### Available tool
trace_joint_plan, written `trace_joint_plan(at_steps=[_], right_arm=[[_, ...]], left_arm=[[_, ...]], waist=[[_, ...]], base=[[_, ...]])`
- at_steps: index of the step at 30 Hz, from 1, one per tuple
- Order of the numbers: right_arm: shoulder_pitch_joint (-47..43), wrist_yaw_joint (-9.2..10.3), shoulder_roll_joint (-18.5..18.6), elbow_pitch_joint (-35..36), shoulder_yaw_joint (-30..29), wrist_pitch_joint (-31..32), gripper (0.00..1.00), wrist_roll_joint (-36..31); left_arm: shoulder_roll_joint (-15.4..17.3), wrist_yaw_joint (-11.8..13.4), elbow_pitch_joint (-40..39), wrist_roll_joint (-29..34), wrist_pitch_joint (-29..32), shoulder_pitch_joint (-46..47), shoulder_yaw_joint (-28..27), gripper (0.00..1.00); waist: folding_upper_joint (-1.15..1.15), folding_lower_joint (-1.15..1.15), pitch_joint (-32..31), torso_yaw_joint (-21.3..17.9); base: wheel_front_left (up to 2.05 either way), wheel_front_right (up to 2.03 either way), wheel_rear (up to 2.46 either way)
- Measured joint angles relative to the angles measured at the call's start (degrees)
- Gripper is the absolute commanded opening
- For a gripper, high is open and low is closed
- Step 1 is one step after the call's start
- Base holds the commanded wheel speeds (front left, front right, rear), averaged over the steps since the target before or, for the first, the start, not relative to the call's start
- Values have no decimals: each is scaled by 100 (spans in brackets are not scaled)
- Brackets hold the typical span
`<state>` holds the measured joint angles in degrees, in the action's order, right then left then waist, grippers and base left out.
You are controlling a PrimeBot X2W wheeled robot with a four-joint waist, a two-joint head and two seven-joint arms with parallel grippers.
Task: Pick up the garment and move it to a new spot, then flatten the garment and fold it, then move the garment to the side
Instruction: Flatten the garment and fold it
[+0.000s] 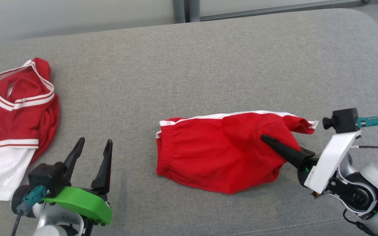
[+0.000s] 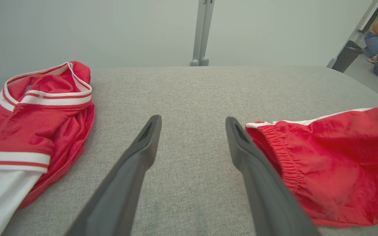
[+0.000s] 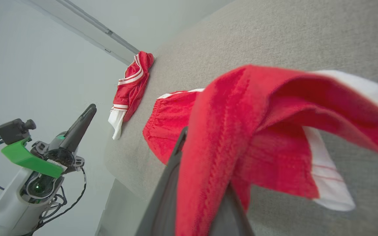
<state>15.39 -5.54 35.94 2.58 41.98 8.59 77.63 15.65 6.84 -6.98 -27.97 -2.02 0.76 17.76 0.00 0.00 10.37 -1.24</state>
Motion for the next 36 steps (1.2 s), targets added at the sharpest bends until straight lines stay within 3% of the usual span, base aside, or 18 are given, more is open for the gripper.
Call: trace_joint_plan(at_steps=[6,15,24,25,27,28,36], right_arm=[[470,19,-178,272,393,257,0,-506],[1079,471,-650,76,817,662,0,-972],[1517,672,-972,-383,1182,1117,0,-1218],[1551,672,-1012,-428,1202,1155,4,-1219],[1635,672,-1081,-488,1293,1277,49,-1273],[1674,671,-1103,-509,1336,1321,100,-1300],[2136,670,-1248,-730,1600,1738,100,-1547]], left_arm=[[-59,0,-101,-1,53,3,114,100],[-180,-2,-113,-9,97,43,250,100],[-282,-26,-23,-18,45,222,260,100],[-303,-26,7,-37,45,222,261,100],[-343,-26,71,-62,41,222,270,100],[-356,-26,93,-62,36,222,274,100],[-383,-34,246,-70,-13,226,300,100]], waist=[[0,0,0,233],[0,0,143,667],[0,0,328,1145],[0,0,338,1184],[0,0,350,1254],[0,0,352,1285],[0,0,269,1440]], base=[[0,0,0],[0,0,0],[0,0,0],[0,0,0],[0,0,0],[0,0,0],[0,0,0]])
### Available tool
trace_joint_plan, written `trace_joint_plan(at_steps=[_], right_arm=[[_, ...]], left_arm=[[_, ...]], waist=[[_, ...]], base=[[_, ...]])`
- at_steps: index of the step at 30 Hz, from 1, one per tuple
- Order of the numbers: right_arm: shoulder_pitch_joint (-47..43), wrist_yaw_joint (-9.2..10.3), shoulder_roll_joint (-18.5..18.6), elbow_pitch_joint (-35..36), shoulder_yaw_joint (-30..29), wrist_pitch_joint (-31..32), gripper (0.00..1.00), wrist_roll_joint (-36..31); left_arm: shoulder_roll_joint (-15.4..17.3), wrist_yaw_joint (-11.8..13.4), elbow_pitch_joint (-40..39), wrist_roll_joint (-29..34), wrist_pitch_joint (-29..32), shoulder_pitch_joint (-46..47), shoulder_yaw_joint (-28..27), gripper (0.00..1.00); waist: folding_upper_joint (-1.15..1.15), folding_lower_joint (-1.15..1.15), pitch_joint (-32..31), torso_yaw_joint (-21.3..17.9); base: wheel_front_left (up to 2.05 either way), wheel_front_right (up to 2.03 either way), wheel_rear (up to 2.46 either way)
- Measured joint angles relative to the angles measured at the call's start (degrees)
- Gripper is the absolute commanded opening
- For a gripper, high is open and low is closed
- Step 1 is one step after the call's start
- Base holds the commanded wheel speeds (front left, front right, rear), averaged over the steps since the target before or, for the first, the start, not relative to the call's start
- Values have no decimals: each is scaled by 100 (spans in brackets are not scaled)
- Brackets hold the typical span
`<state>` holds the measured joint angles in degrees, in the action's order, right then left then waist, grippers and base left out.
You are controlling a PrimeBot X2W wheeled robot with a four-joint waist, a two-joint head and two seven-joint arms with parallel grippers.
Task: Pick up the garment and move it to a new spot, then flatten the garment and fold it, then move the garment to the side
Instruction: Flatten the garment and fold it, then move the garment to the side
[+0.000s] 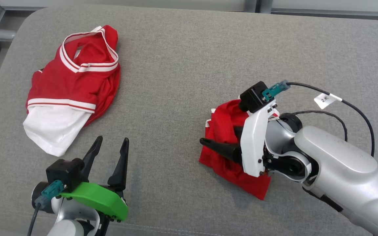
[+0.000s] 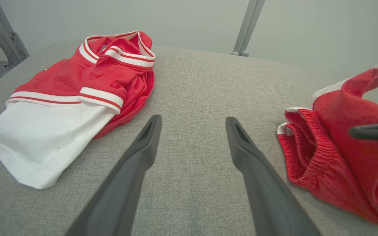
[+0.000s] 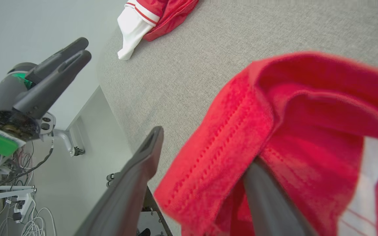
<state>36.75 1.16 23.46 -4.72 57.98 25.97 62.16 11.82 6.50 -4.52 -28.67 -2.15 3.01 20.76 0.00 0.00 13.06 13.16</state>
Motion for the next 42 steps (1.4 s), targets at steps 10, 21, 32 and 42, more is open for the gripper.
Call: trace_joint_plan(at_steps=[10,21,32,42], right_arm=[[591,-32,-398,-286,169,438,100,-30],[925,-182,-738,-187,-326,25,100,2],[-346,15,167,-267,-906,-568,100,458],[-1569,155,586,-355,-1363,-889,100,1249]], left_arm=[[-15,-46,209,-58,-51,0,38,100],[33,-45,202,-59,-120,-18,-201,100],[180,-37,35,-68,-178,-238,-532,100],[176,-36,-120,-67,-159,-240,-501,100]], waist=[[0,0,-187,147],[0,0,-264,16],[0,0,-381,-392],[0,0,-366,-627]], base=[[0,0,0],[0,0,0],[0,0,0],[0,0,0]])
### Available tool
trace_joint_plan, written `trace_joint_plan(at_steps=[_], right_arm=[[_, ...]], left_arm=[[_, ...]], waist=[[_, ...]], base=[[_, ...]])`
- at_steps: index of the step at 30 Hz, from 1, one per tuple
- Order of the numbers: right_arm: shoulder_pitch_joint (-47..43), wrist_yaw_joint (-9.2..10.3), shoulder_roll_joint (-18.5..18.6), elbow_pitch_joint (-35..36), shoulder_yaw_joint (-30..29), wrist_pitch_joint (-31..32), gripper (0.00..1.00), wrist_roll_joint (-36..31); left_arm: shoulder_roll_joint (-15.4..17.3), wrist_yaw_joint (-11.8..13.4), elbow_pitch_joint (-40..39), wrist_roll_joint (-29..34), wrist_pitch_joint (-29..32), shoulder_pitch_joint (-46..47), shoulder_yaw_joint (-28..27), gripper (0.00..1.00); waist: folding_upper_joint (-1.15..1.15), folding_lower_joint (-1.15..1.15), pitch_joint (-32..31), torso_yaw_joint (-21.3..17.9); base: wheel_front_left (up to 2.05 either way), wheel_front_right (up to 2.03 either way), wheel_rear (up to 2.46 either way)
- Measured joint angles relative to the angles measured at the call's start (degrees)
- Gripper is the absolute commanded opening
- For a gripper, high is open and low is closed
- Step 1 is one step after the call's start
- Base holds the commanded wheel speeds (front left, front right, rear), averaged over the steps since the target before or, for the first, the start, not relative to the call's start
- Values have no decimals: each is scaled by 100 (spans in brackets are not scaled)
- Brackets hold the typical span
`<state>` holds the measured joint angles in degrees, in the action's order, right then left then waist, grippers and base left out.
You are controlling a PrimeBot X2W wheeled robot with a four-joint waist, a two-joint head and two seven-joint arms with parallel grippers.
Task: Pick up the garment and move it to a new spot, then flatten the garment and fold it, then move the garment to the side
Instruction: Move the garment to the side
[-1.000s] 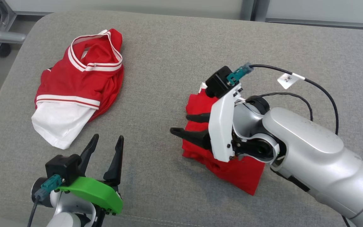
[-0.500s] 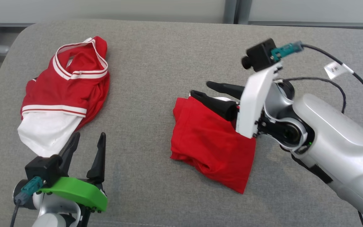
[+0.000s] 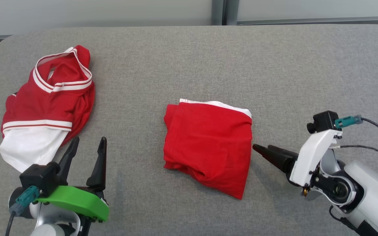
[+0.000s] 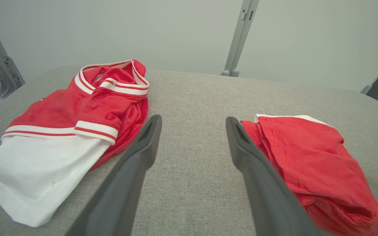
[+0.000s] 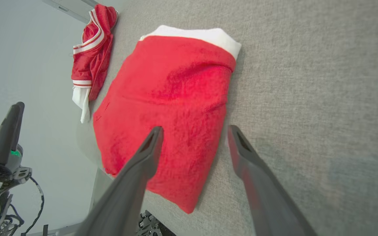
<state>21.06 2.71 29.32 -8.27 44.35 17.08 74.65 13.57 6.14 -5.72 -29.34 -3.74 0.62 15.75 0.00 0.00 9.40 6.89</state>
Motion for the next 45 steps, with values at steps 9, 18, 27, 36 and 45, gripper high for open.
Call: trace_joint_plan(at_steps=[9,18,27,36,45], right_arm=[[-404,-7,-2,-97,-100,-100,100,291],[-385,-12,-290,-307,-187,-191,100,491],[56,-113,-199,-417,62,254,0,389],[1187,-7,837,-36,339,1460,0,-109],[1507,266,1738,-278,324,2102,0,-519]], left_arm=[[-4,1,-69,4,68,2,68,100],[-45,1,-53,14,116,34,169,100],[-164,1,4,24,116,48,208,100],[-179,1,58,0,40,30,51,100],[-194,1,-78,-30,51,54,143,100]], waist=[[0,0,106,65],[0,0,154,301],[0,0,112,539],[0,0,49,498],[0,0,194,394]], base=[[0,0,0],[0,0,0],[0,0,0],[0,0,0],[0,0,0]])
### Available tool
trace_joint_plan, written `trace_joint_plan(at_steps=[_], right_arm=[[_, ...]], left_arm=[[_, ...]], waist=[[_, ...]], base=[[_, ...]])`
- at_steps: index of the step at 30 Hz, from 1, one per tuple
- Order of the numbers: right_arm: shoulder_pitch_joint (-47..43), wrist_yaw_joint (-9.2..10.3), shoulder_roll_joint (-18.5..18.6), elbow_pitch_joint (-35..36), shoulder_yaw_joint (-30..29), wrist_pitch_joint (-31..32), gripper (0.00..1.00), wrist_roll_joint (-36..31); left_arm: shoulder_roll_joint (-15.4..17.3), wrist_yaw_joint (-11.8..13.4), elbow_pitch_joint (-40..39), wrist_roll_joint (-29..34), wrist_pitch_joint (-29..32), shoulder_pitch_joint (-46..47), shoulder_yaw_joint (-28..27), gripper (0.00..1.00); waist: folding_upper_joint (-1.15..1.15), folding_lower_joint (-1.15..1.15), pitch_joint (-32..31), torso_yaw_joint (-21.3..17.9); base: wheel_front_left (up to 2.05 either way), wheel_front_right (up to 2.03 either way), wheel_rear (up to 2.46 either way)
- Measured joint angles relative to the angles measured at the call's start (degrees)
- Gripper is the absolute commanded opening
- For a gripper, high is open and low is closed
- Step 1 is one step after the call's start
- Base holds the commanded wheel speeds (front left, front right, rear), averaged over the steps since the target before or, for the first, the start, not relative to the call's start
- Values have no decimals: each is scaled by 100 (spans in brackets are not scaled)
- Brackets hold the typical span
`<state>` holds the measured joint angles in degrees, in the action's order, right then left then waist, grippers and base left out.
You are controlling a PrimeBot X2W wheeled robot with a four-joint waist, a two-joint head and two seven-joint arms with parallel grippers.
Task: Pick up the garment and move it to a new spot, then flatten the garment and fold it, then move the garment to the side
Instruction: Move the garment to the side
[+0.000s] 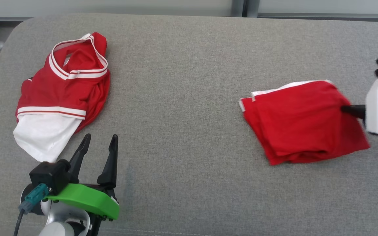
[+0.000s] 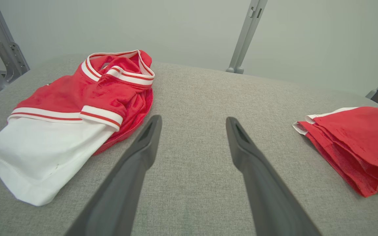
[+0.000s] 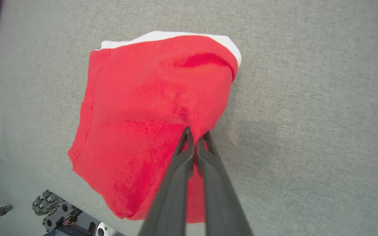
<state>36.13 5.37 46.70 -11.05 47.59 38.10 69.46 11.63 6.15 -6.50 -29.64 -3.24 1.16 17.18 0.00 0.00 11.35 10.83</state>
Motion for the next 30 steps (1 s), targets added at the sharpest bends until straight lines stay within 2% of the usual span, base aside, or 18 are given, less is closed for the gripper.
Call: trace_joint_plan(at_steps=[5,11,21,30], right_arm=[[446,122,846,-297,-232,102,0,-565],[664,149,1359,-561,-513,55,0,-865],[698,179,1789,-1120,-943,-435,0,-1120],[795,179,1857,-1656,-1225,-833,0,-1410]], left_arm=[[11,-1,-175,2,34,192,23,100],[14,-2,-358,10,127,315,101,100],[25,-4,-495,21,226,594,65,100],[32,-4,-520,75,267,739,-5,100]], waist=[[0,0,240,15],[0,0,563,45],[0,0,1162,111],[0,0,1498,140]], base=[[0,0,0],[0,0,0],[0,0,0],[0,0,0]])
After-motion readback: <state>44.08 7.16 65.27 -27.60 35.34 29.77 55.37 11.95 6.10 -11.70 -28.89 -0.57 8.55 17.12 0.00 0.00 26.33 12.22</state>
